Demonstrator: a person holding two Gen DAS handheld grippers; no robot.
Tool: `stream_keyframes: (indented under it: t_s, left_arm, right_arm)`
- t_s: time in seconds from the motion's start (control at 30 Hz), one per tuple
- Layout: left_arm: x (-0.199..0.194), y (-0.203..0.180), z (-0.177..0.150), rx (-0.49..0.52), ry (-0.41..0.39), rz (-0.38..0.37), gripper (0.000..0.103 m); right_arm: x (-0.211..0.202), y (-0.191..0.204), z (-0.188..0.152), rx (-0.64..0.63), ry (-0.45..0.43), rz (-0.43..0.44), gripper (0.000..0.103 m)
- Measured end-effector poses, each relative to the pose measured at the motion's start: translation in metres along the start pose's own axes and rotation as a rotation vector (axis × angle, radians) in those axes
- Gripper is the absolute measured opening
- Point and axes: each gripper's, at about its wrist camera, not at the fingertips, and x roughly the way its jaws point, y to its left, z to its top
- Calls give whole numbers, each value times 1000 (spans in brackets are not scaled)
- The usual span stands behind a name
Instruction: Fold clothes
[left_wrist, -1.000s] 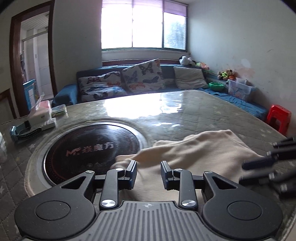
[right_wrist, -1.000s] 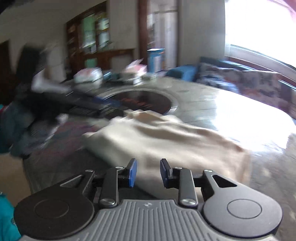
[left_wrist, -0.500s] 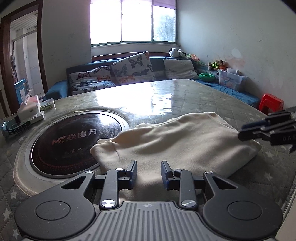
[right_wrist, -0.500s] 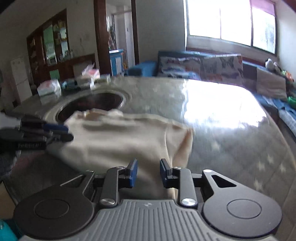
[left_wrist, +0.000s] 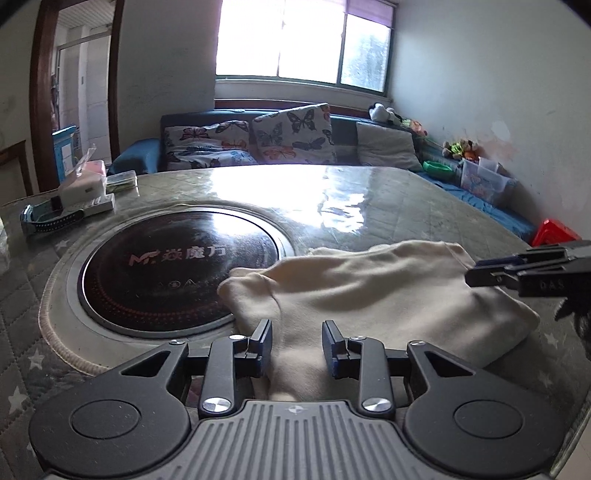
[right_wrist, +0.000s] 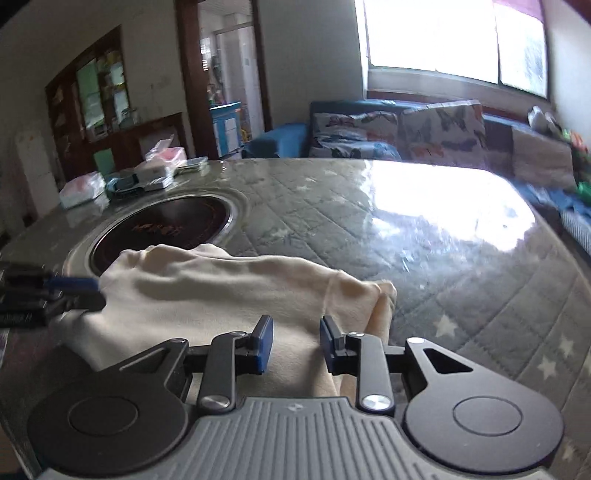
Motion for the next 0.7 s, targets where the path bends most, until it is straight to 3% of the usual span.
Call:
stream_keyframes:
  t_s: [0.2, 0.3, 0.7]
  left_arm:
    - [4, 6, -5, -6, 29, 9, 32]
    - [3, 12, -6, -16, 32, 14, 33]
    - [-8, 37, 2, -85, 31, 43, 36]
  right_arm:
    - [5, 3, -1, 5, 32, -20, 32]
    - [-3, 17, 6, -53, 12, -11, 34]
    - [2, 133, 10, -451, 38, 275, 45]
